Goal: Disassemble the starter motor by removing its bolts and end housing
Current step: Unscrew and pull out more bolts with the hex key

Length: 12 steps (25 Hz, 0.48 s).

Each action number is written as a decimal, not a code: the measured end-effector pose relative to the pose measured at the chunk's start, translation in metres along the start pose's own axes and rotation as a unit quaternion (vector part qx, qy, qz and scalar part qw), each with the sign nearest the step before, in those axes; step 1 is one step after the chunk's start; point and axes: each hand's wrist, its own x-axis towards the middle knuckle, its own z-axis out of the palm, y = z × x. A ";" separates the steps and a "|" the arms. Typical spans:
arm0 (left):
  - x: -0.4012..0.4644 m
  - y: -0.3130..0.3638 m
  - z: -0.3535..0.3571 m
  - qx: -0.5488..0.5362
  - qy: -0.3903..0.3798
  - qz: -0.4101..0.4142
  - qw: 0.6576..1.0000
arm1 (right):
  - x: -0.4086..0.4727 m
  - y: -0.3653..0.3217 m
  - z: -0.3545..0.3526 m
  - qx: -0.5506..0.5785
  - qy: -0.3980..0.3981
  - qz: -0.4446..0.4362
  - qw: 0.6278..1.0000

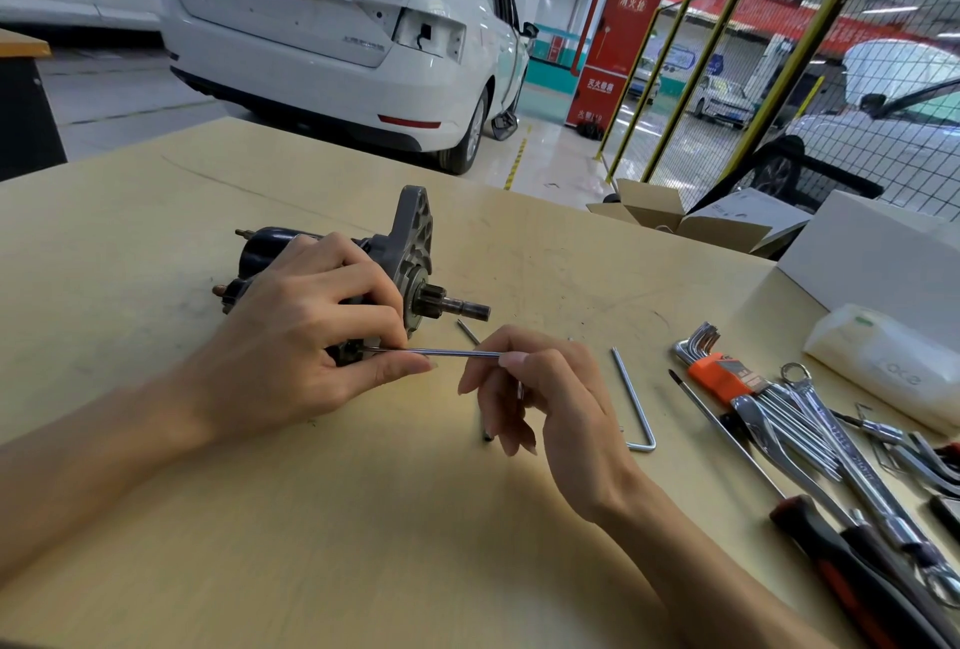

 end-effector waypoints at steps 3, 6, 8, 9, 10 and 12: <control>-0.001 0.000 0.000 -0.005 -0.001 0.000 1.000 | 0.000 0.000 0.000 -0.004 0.001 0.001 1.000; -0.001 0.000 0.000 -0.009 -0.001 -0.003 1.000 | -0.001 -0.001 0.000 -0.005 0.001 -0.001 1.000; -0.001 0.000 0.000 -0.010 -0.003 -0.001 1.000 | -0.001 -0.001 0.000 -0.004 0.001 0.000 1.000; -0.001 0.000 0.000 -0.010 -0.003 0.000 1.000 | -0.001 -0.001 0.000 -0.004 0.000 0.001 1.000; -0.001 -0.001 0.000 -0.010 -0.003 0.000 1.000 | -0.001 -0.001 0.000 -0.005 0.000 0.001 1.000; -0.001 -0.001 0.000 -0.010 -0.003 0.000 1.000 | -0.001 -0.001 0.000 -0.005 -0.001 0.002 1.000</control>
